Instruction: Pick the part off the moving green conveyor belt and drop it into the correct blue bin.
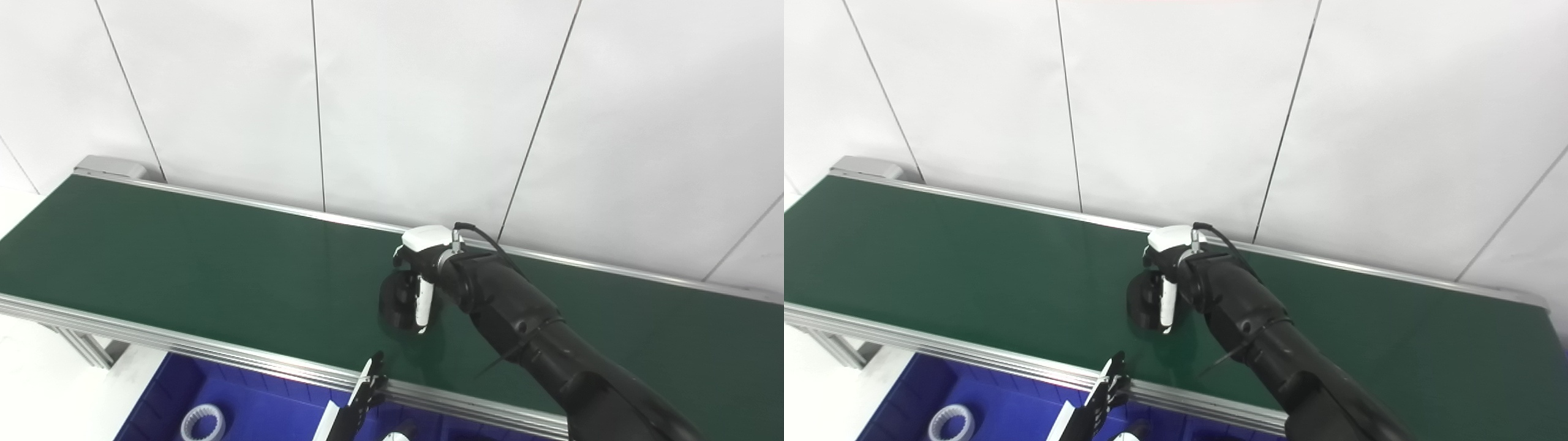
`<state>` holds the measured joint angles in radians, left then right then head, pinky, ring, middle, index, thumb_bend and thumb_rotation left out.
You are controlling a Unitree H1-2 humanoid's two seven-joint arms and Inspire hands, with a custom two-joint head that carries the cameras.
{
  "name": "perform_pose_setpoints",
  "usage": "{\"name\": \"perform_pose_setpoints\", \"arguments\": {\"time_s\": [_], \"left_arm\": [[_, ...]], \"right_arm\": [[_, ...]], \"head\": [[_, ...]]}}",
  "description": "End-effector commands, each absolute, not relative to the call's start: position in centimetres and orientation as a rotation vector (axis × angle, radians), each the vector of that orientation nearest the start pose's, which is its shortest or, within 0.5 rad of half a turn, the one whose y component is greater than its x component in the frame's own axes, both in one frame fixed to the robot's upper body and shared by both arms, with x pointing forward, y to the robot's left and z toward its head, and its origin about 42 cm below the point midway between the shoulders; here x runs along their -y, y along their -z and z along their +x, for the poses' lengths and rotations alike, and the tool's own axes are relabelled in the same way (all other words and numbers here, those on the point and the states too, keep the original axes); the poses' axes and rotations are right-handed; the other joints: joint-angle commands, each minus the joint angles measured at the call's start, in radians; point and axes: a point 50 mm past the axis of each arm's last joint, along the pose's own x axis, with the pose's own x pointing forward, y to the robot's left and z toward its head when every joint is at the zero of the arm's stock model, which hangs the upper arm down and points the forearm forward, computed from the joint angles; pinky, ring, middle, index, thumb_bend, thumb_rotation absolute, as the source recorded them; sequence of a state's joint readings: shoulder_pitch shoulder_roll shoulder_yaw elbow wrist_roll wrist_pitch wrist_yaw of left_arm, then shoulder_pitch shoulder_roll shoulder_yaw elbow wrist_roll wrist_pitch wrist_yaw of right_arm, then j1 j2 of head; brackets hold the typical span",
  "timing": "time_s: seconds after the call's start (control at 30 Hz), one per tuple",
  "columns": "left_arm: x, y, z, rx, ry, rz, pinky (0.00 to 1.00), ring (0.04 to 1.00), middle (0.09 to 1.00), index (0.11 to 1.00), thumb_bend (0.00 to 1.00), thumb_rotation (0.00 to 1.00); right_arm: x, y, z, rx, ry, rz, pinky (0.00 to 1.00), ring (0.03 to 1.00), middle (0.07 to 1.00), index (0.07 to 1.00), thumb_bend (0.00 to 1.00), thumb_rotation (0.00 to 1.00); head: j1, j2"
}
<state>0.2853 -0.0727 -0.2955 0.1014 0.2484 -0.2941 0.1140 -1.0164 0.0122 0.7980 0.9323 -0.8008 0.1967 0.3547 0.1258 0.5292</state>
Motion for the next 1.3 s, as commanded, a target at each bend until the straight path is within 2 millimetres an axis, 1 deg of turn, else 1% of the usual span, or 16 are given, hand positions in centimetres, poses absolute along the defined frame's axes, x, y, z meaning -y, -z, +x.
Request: {"name": "perform_pose_setpoints", "arguments": {"time_s": [0.0, 0.23, 0.37, 0.4, 0.43, 0.47, 0.5, 0.53, 0.7, 0.77, 0.93, 1.03, 1.1, 1.13, 1.2, 1.27], "left_arm": [[-2.4, -7.1, 16.7, 0.014, 0.226, -0.103, 0.9, 0.987, 1.0, 1.0, 0.58, 0.67], [-2.5, -7.1, 16.7, -0.001, 0.226, -0.111, 0.87, 0.972, 1.0, 1.0, 0.6, 0.67], [-2.5, -7.1, 16.7, 0.001, 0.227, -0.109, 0.87, 0.976, 1.0, 1.0, 0.59, 0.66], [-2.6, -7.1, 16.7, 0.001, 0.227, -0.108, 0.87, 0.976, 1.0, 1.0, 0.59, 0.66], [-2.5, -7.0, 16.7, 0.0, 0.227, -0.108, 0.87, 0.976, 1.0, 1.0, 0.59, 0.67], [-2.5, -7.0, 16.7, 0.0, 0.228, -0.108, 0.87, 0.979, 1.0, 1.0, 0.59, 0.67], [-2.5, -7.0, 16.7, 0.0, 0.228, -0.108, 0.87, 0.979, 1.0, 1.0, 0.59, 0.67], [-2.5, -7.0, 16.7, 0.001, 0.228, -0.108, 0.87, 0.976, 1.0, 1.0, 0.59, 0.67], [-2.5, -7.0, 16.7, -0.006, 0.23, -0.106, 0.88, 0.979, 1.0, 1.0, 0.59, 0.67], [-2.5, -7.0, 16.7, -0.005, 0.229, -0.108, 0.87, 0.976, 1.0, 1.0, 0.59, 0.67], [-2.4, -7.0, 16.8, -0.006, 0.229, -0.11, 0.86, 0.964, 1.0, 1.0, 0.59, 0.66], [-2.3, -7.0, 16.8, -0.009, 0.229, -0.112, 0.85, 0.959, 1.0, 1.0, 0.59, 0.66], [-2.3, -7.1, 16.8, -0.007, 0.23, -0.112, 0.85, 0.954, 1.0, 1.0, 0.58, 0.66], [-2.4, -7.1, 16.8, -0.007, 0.231, -0.112, 0.85, 0.954, 1.0, 1.0, 0.58, 0.66], [-2.4, -7.1, 16.8, -0.009, 0.231, -0.114, 0.84, 0.953, 1.0, 1.0, 0.58, 0.65], [-2.4, -7.0, 16.8, -0.011, 0.23, -0.112, 0.84, 0.95, 1.0, 1.0, 0.59, 0.66]], "right_arm": [[-1.0, -20.4, 49.2, 0.088, -0.749, -1.59, 0.29, 0.395, 0.486, 0.848, 0.57, 0.0], [-1.0, -20.4, 49.2, 0.083, -0.747, -1.581, 0.29, 0.393, 0.485, 0.845, 0.57, 0.0], [-0.9, -20.4, 49.2, 0.091, -0.748, -1.578, 0.27, 0.363, 0.482, 0.841, 0.57, 0.0], [-0.9, -20.3, 49.1, 0.103, -0.752, -1.577, 0.3, 0.411, 0.54, 0.807, 0.75, 0.11], [-0.9, -20.3, 49.1, 0.123, -0.76, -1.572, 0.35, 0.476, 0.604, 0.792, 0.82, 0.16], [-1.0, -20.3, 49.0, 0.147, -0.772, -1.561, 0.42, 0.567, 0.691, 0.778, 0.86, 0.19], [-1.0, -20.3, 48.9, 0.173, -0.784, -1.552, 0.47, 0.616, 0.735, 0.765, 0.88, 0.2], [-1.0, -20.3, 48.8, 0.189, -0.792, -1.547, 0.49, 0.631, 0.751, 0.759, 0.89, 0.2], [-1.8, -20.1, 47.9, 0.309, -0.858, -1.599, 0.43, 0.57, 0.706, 0.736, 0.9, 0.19], [-2.1, -20.0, 47.7, 0.328, -0.877, -1.624, 0.49, 0.639, 0.742, 0.743, 0.9, 0.19], [-1.9, -19.8, 47.8, 0.356, -0.908, -1.655, 0.49, 0.617, 0.712, 0.719, 0.92, 0.19], [-1.6, -19.5, 47.8, 0.342, -0.94, -1.66, 0.54, 0.694, 0.715, 0.678, 0.94, 0.16], [-1.4, -19.2, 47.9, 0.346, -0.973, -1.686, 0.56, 0.716, 0.715, 0.66, 0.95, 0.15], [-1.3, -19.1, 48.0, 0.347, -0.986, -1.7, 0.56, 0.715, 0.712, 0.657, 0.95, 0.15], [-1.2, -18.8, 48.1, 0.345, -1.002, -1.73, 0.54, 0.693, 0.68, 0.597, 0.96, 0.14], [-1.2, -18.7, 48.1, 0.343, -1.007, -1.744, 0.54, 0.697, 0.686, 0.6, 0.97, 0.14]], "head": [[0.001, 0.001], [-0.004, -0.001], [-0.004, -0.001], [-0.004, -0.001], [-0.004, -0.001], [-0.004, -0.001], [-0.004, -0.001], [-0.004, -0.001], [-0.001, -0.002], [-0.001, -0.002], [0.003, -0.001], [0.004, -0.002], [0.005, -0.002], [0.005, -0.002], [0.005, -0.002], [0.005, -0.001]]}}
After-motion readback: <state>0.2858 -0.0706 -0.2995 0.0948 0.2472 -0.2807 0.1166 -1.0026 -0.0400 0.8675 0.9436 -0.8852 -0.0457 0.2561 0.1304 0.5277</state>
